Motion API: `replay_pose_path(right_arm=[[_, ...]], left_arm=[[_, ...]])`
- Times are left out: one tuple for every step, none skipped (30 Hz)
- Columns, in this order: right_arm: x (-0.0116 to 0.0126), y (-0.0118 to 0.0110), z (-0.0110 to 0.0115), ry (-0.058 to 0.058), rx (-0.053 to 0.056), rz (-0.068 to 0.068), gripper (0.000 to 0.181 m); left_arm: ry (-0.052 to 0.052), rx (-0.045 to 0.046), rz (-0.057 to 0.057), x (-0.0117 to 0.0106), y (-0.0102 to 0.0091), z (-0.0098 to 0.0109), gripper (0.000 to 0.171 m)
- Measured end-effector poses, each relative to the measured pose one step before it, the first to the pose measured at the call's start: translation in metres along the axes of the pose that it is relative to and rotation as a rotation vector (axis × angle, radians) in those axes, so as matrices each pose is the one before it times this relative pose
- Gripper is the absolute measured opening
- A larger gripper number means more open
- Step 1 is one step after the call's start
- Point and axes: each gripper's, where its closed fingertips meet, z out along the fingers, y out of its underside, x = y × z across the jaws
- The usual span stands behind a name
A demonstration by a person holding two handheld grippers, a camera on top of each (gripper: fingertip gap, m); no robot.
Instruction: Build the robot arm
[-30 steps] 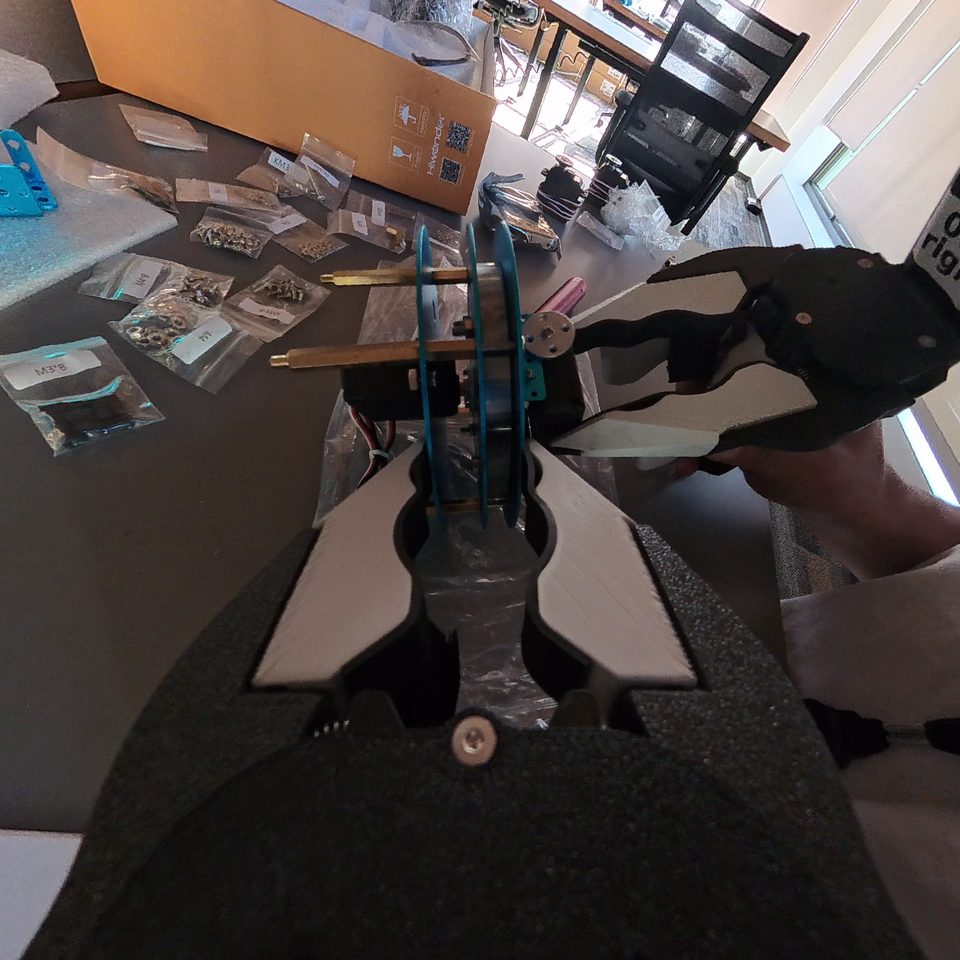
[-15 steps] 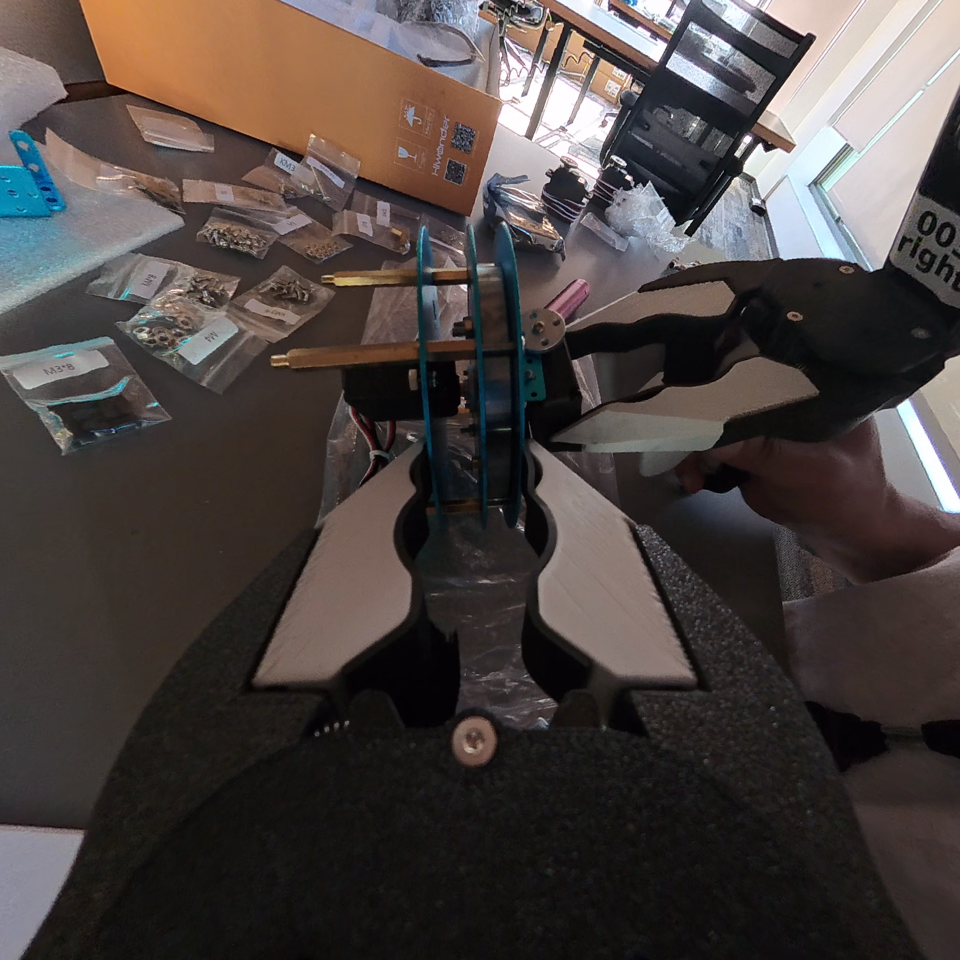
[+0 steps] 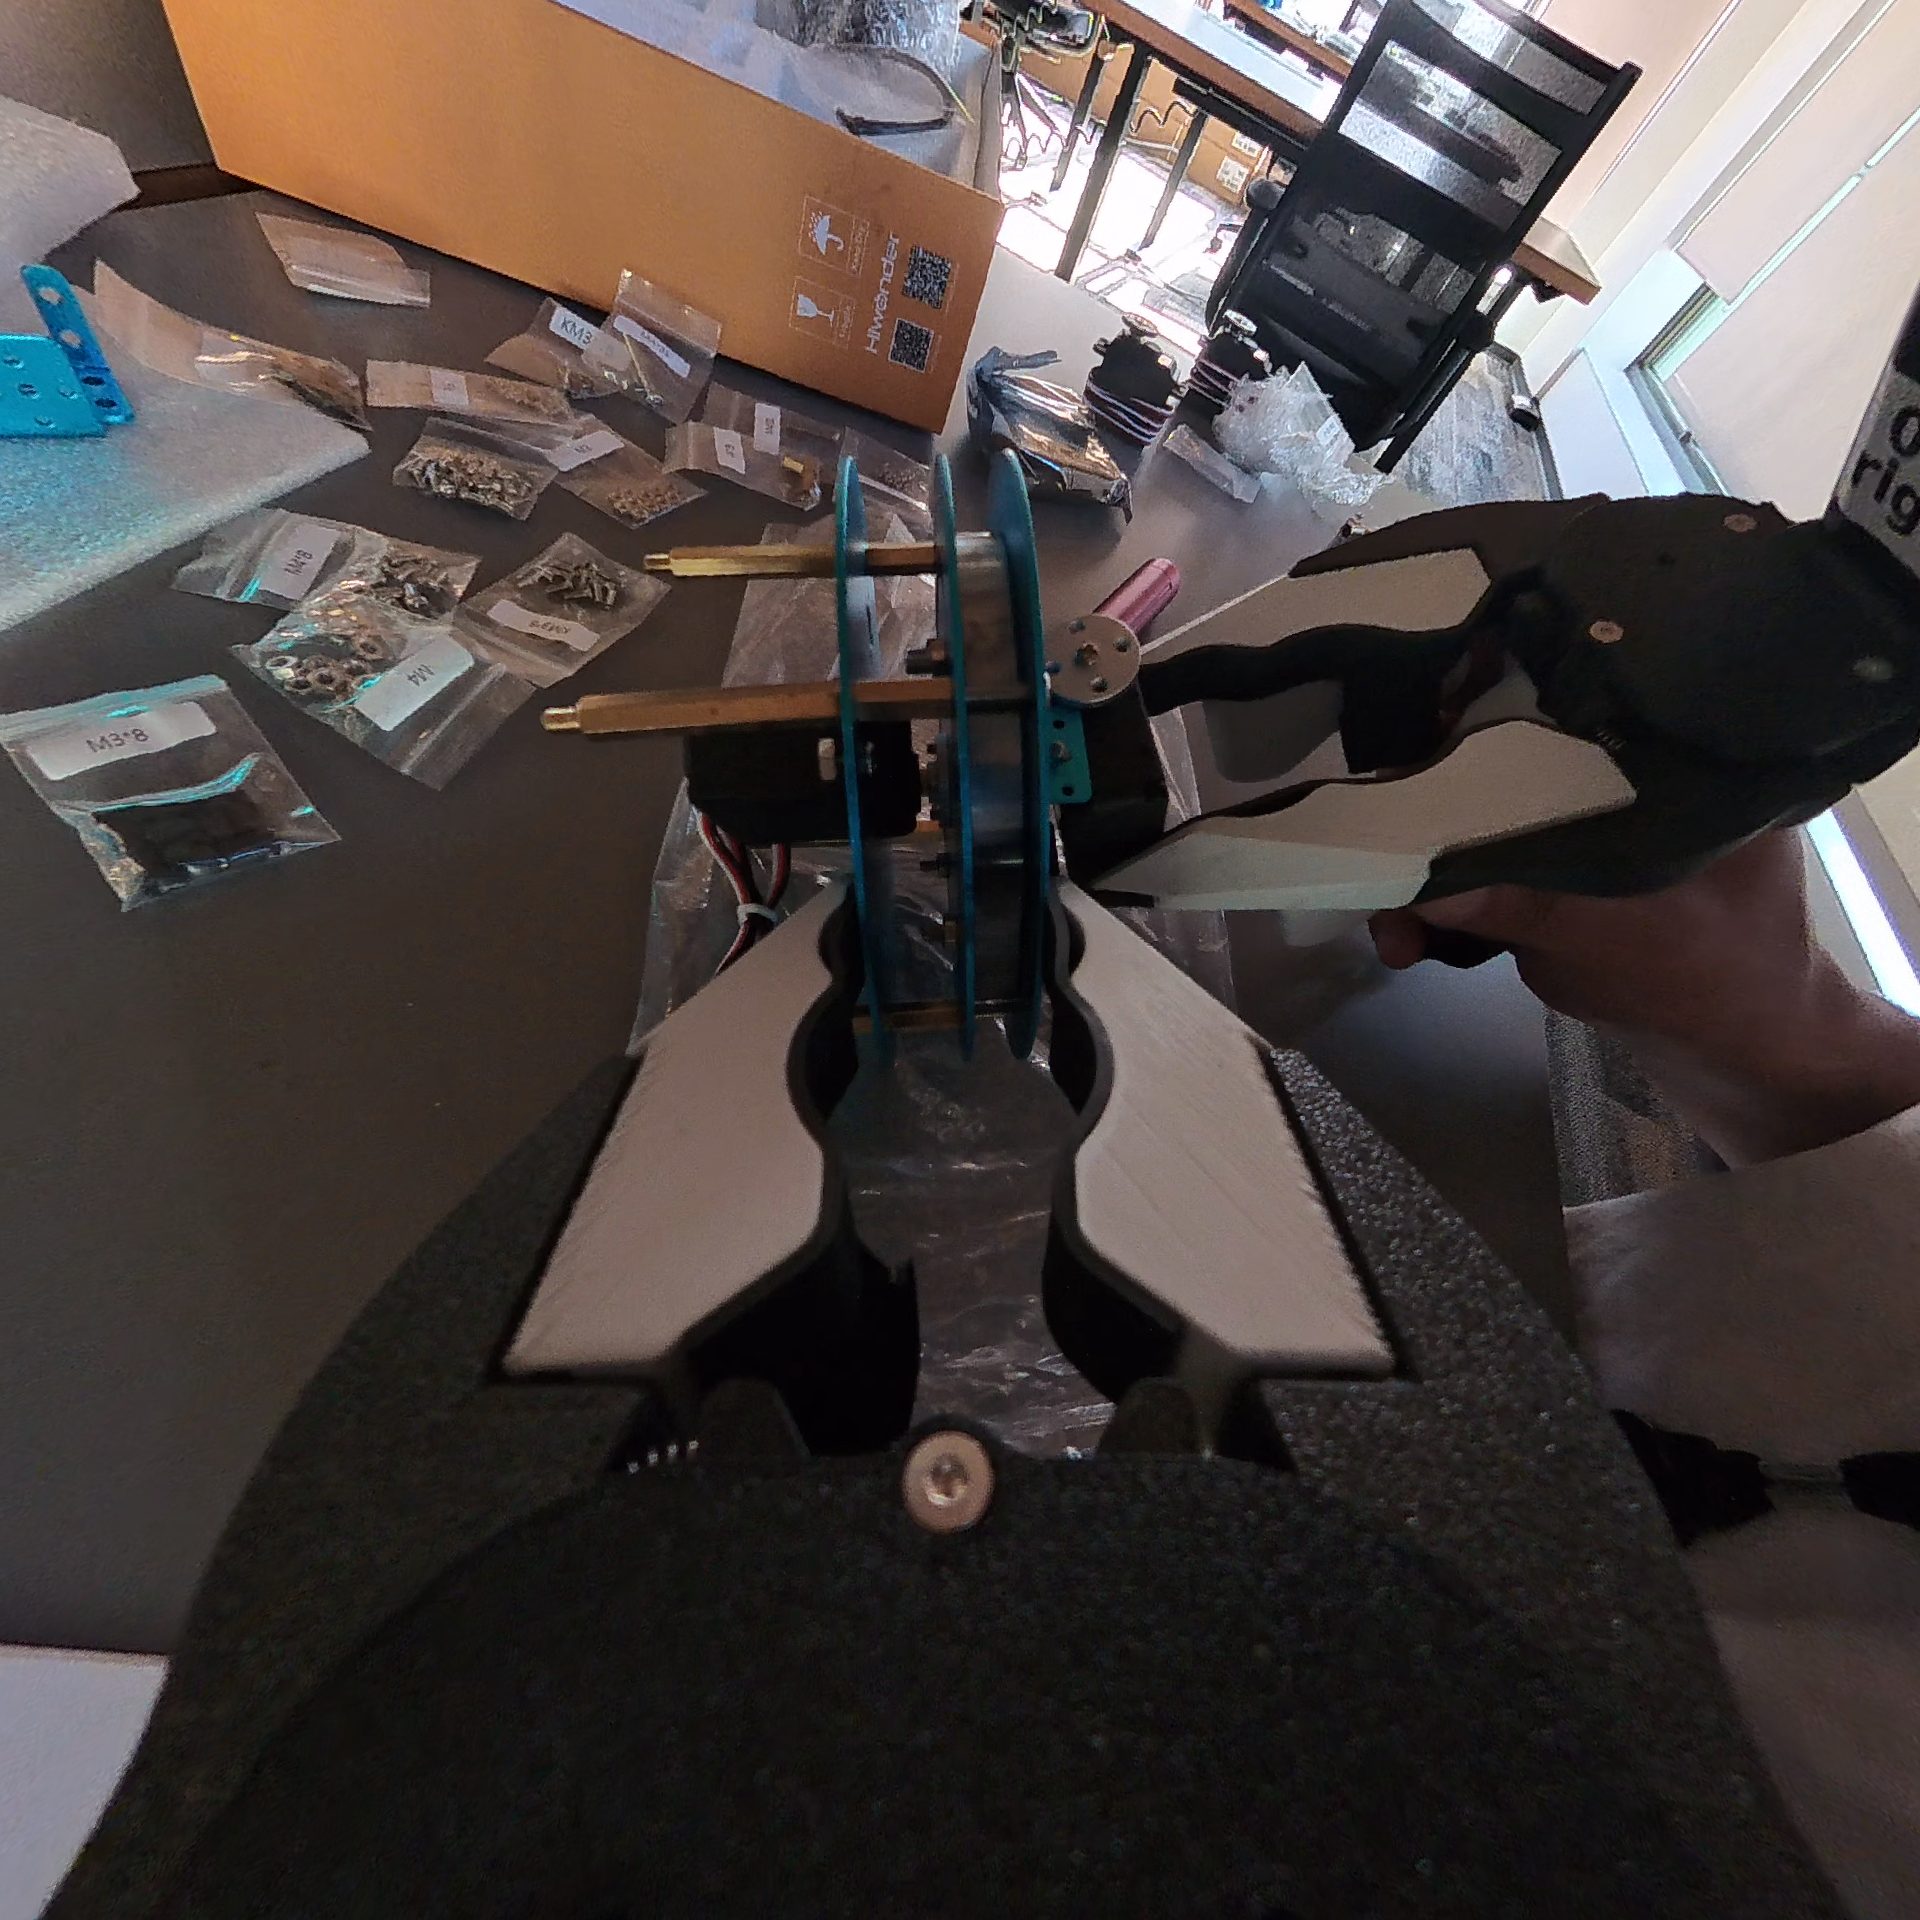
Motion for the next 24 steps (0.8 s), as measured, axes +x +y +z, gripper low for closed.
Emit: replay_pose_path(right_arm=[[0.00014,-0.00012,0.00023,0.0015,-0.0001,-0.0010,0.044],[0.00023,-0.00038,0.00029,0.0035,-0.0014,-0.0042,0.044],[0.00012,-0.00012,0.00041,0.0048,-0.0070,-0.0051,0.044],[-0.00008,0.00005,0.00038,0.0064,-0.0079,-0.0074,0.044],[-0.00037,-0.00004,0.00027,0.0032,-0.0053,-0.0051,0.043],[-0.00102,-0.00049,-0.00010,-0.0112,0.0005,0.0099,0.043],[-0.00129,-0.00064,-0.00044,-0.0225,0.0066,0.0394,0.042],[-0.00071,-0.00010,-0.00028,-0.0209,0.0103,0.0422,0.043],[-0.00032,-0.00019,-0.00025,-0.0130,0.0147,0.0195,0.043],[-0.00028,-0.00007,-0.00021,-0.0049,0.0148,0.0112,0.043],[-0.00025,-0.00007,0.00013,0.0024,0.0121,0.0006,0.043],[-0.00047,0.00036,0.00049,0.0030,0.0016,-0.0052,0.043],[-0.00098,0.00059,0.00119,0.0029,-0.0033,-0.0101,0.043],[0.00055,-0.00058,0.00039,0.0154,0.0049,-0.0098,0.043],[0.00046,-0.00029,0.00041,0.0145,0.0017,-0.0142,0.043],[0.00060,-0.00007,0.00022,0.0092,-0.0011,-0.0096,0.043],[0.00034,-0.00015,0.00020,0.0037,-0.0016,-0.0010,0.043],[0.00029,-0.00014,0.00027,0.0043,0.0002,-0.0028,0.043],[0.00002,-0.00022,0.00046,0.0019,-0.0011,-0.0035,0.043],[-0.00020,-0.00017,0.00024,-0.0037,-0.0038,0.0056,0.044],[-0.00027,0.00005,0.00023,-0.0074,-0.0060,0.0092,0.044],[-0.00009,-0.00012,0.00005,-0.0061,-0.0046,0.0032,0.044],[-0.00008,0.00006,0.00003,-0.0035,-0.0019,0.0003,0.044],[0.00007,-0.00011,-0.00015,-0.0007,0.0007,-0.0010,0.044]], left_arm=[[-0.0005,0.00007,0.0002,0.00005,0.00004,0.00001,0.032],[-0.0007,0.00025,0.0001,0.00008,-0.00012,0.00011,0.032],[-0.0007,-0.00045,0.0001,-0.00003,0.00006,0.00003,0.032],[-0.0005,-0.00057,-0.0006,-0.00008,0.00003,0.00003,0.032],[-0.0004,-0.00026,-0.0013,-0.00010,-0.00001,-0.00002,0.032],[-0.0004,-0.00010,-0.0009,-0.00010,0.00010,-0.00003,0.032],[-0.0008,-0.00052,-0.0010,-0.00003,0.00002,0.00009,0.032],[-0.0006,0.00065,-0.0012,-0.00004,-0.00018,-0.00006,0.032],[-0.0002,0.00260,-0.0015,0.00006,-0.00049,-0.00009,0.032],[0.0000,0.00080,0.0012,0.00003,-0.00041,-0.00023,0.032],[-0.0004,-0.00032,0.0027,0.00001,-0.00025,-0.00017,0.032],[-0.0002,-0.00017,0.0011,-0.00003,-0.00015,-0.00009,0.032],[0.0002,-0.00039,0.0011,-0.00008,0.00014,0.00001,0.032],[-0.0003,0.00000,-0.0001,-0.00010,0.00017,0.00008,0.032],[-0.0007,0.00042,-0.0016,-0.00026,0.00006,0.00004,0.032],[-0.0008,0.00008,0.0001,-0.00011,0.00016,0.00015,0.032],[-0.0018,-0.00053,0.0010,-0.00009,0.00007,0.00016,0.032],[-0.0026,-0.00030,0.0002,-0.00007,0.00023,0.00008,0.032],[-0.0018,-0.00010,-0.0012,-0.00022,0.00015,-0.00010,0.032],[-0.0003,-0.00010,-0.0032,-0.00035,0.00022,-0.00015,0.032],[0.0009,-0.00036,-0.0059,-0.00018,0.00015,-0.00010,0.032],[0.0006,-0.00070,-0.0056,-0.00020,0.00006,-0.00004,0.032],[-0.0006,-0.00051,-0.0017,0.00004,0.00007,-0.00004,0.032],[-0.0007,-0.00049,-0.0001,0.00006,0.00026,-0.00006,0.032]])
